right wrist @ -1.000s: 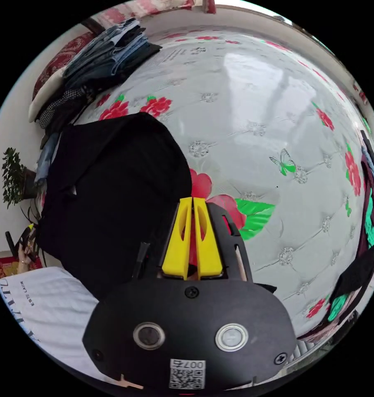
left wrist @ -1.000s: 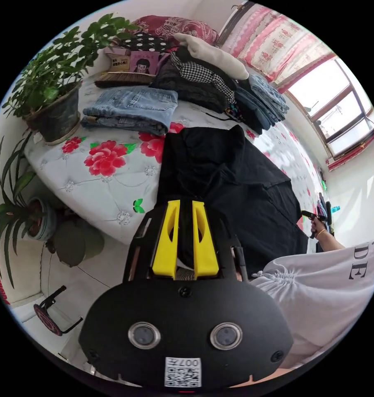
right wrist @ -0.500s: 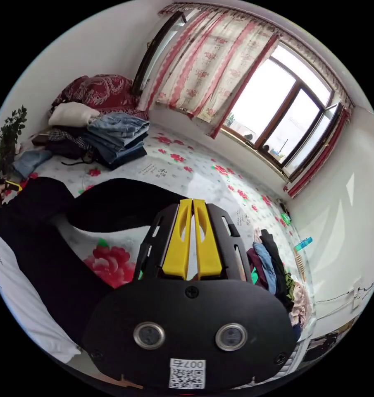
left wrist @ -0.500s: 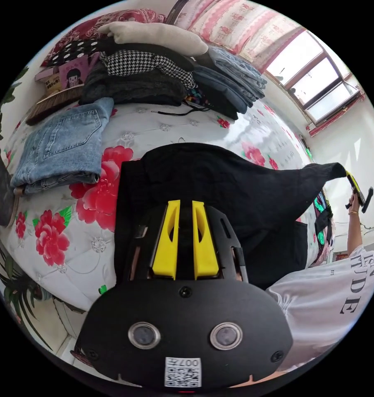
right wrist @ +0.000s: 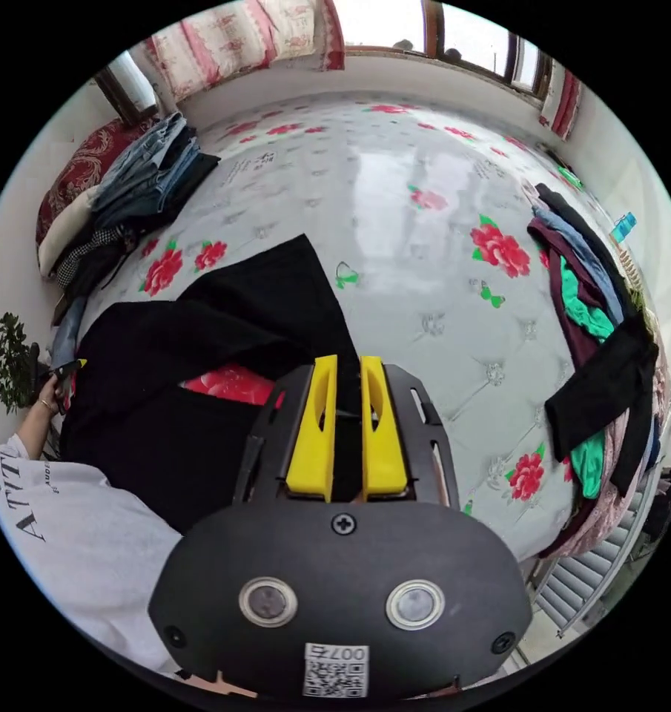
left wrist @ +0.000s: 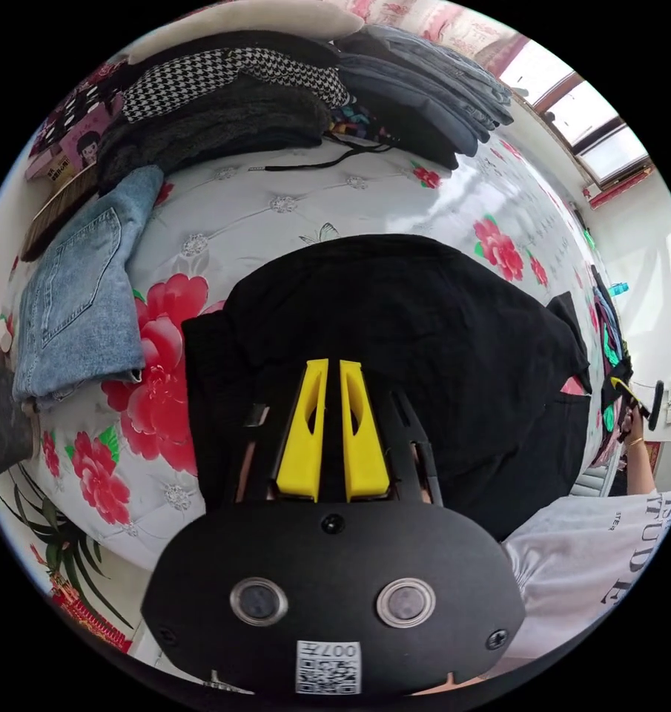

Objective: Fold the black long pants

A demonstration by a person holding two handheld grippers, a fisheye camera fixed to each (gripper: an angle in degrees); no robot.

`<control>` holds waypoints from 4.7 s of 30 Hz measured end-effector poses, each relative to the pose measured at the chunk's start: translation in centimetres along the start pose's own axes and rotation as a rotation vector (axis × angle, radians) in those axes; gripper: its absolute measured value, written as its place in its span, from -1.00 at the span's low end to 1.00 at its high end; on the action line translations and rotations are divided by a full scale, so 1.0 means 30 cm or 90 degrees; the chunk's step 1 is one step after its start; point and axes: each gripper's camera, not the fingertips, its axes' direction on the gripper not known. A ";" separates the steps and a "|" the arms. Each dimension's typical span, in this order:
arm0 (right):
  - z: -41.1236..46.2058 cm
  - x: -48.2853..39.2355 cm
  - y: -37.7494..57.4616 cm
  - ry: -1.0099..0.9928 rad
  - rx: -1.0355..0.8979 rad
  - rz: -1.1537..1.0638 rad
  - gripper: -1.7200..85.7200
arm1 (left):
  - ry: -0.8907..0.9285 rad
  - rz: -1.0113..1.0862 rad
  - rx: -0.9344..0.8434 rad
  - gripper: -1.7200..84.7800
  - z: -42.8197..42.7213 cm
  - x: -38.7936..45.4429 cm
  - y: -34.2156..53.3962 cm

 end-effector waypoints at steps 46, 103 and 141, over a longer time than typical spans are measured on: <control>-0.287 0.579 0.838 -0.191 0.011 0.156 -0.85 | -0.017 -0.280 0.161 -0.85 -0.342 -0.287 0.803; -1.429 1.046 1.322 -0.465 0.419 0.273 -0.97 | 0.357 -0.211 0.304 -0.98 -0.786 -0.514 0.832; -0.170 -0.893 -0.146 -0.292 -0.082 -0.248 -0.78 | -0.082 -0.078 0.075 -0.84 -0.056 -0.143 -0.174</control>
